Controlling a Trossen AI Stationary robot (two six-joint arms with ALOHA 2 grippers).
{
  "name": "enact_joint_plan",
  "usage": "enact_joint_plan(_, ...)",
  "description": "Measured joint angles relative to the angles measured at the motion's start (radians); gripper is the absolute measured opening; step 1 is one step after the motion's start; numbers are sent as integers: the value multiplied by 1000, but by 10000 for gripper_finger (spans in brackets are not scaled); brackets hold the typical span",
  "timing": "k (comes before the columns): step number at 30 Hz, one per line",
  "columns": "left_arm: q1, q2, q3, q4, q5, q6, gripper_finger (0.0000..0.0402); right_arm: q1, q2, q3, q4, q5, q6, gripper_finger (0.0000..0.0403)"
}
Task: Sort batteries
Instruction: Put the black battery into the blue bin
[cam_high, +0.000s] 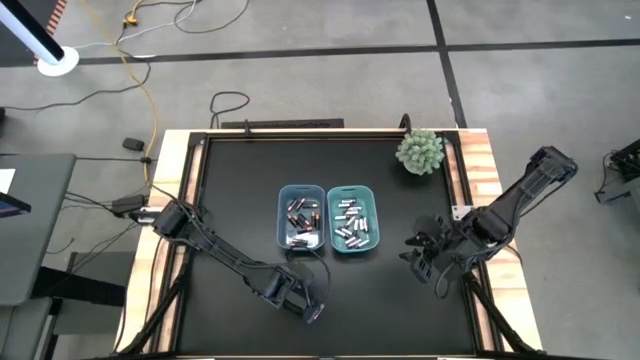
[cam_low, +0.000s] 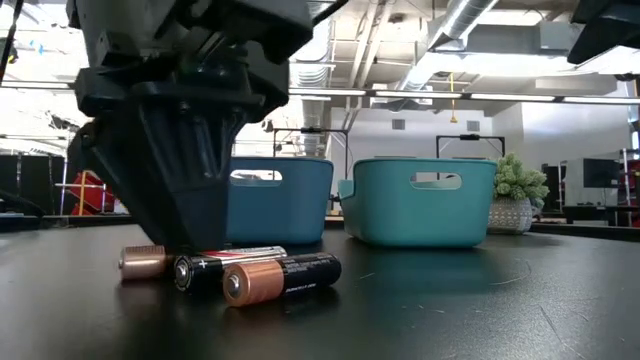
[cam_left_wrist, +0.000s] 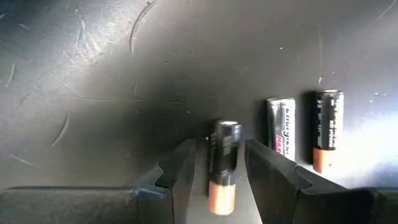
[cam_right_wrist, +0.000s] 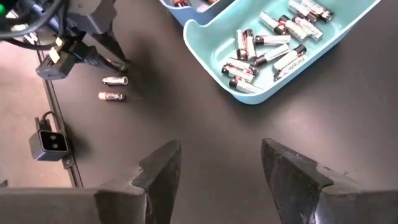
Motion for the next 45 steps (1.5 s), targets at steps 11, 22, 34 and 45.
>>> enact_joint_plan(11, -6, 33, 5, -80, 17, 6, 135, -1, 9, 0, 49, 0, 5, 239)
enact_joint_plan(22, -11, 34, 4, -130, 22, 69, 38, 5, 66, 0, 42, 0, 4, 239)
enact_joint_plan(34, 0, -44, 111, -378, 5, 103, 38, 26, 308, 0, 143, -60, -8, 239)
enact_joint_plan(45, 98, -300, 135, -496, -160, 199, 39, 26, 523, 0, 436, -161, -117, 239)
